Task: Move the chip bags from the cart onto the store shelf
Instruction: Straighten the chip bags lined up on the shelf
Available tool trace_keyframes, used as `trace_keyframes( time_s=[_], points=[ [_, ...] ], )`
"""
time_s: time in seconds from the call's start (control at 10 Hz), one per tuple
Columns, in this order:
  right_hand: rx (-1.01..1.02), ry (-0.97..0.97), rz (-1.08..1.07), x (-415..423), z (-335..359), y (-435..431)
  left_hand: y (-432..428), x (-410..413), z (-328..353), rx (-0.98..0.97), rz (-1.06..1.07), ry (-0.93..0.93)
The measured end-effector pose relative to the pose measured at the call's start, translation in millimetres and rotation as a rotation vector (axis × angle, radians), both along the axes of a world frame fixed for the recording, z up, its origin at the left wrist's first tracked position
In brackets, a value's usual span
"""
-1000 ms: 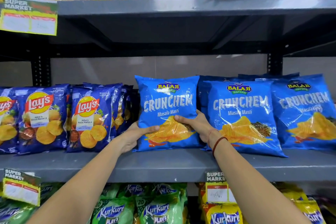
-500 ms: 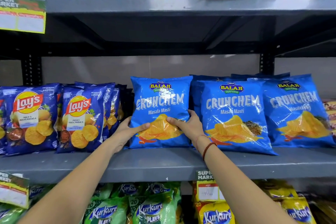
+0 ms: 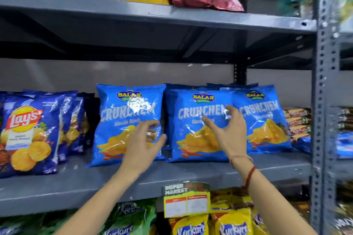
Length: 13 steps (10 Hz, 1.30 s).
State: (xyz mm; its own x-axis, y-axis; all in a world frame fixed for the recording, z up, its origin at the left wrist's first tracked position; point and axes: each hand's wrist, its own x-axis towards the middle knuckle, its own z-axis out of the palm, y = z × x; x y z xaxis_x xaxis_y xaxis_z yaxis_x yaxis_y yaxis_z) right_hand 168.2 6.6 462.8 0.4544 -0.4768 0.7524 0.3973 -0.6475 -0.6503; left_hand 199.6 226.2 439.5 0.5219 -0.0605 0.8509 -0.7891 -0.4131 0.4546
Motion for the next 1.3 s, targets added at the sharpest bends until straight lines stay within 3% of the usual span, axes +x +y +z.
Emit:
trace_keyframes(
  time_s=[0.1,0.2,0.3,0.4,0.6,0.8,1.0,1.2,1.3],
  points=[
    [0.043,0.136,0.025,9,-14,-30,-41,4,-7,0.065,-0.081,0.215],
    [0.157,0.261,0.218,16,-30,-48,-62,10,-7,0.074,-0.124,0.467],
    [0.204,0.39,0.405,20,-38,-57,-69,17,-4,-0.015,-0.255,0.71],
    [0.199,0.413,0.546,21,-31,-60,-68,30,-3,-0.108,-0.347,0.809],
    [0.127,0.396,0.675,27,-31,-67,-70,40,-2,-0.153,-0.467,0.837],
    [0.126,0.331,0.666,44,-25,-72,-70,41,-4,-0.226,-0.363,0.718],
    [0.122,0.412,0.644,61,-26,-77,-77,47,-10,-0.204,-0.221,0.665],
    [0.116,0.437,0.626,60,-36,-80,-75,47,-14,-0.146,-0.239,0.652],
    [0.07,0.427,0.482,49,-37,-74,-77,39,-14,-0.097,-0.18,0.602]
  ],
)
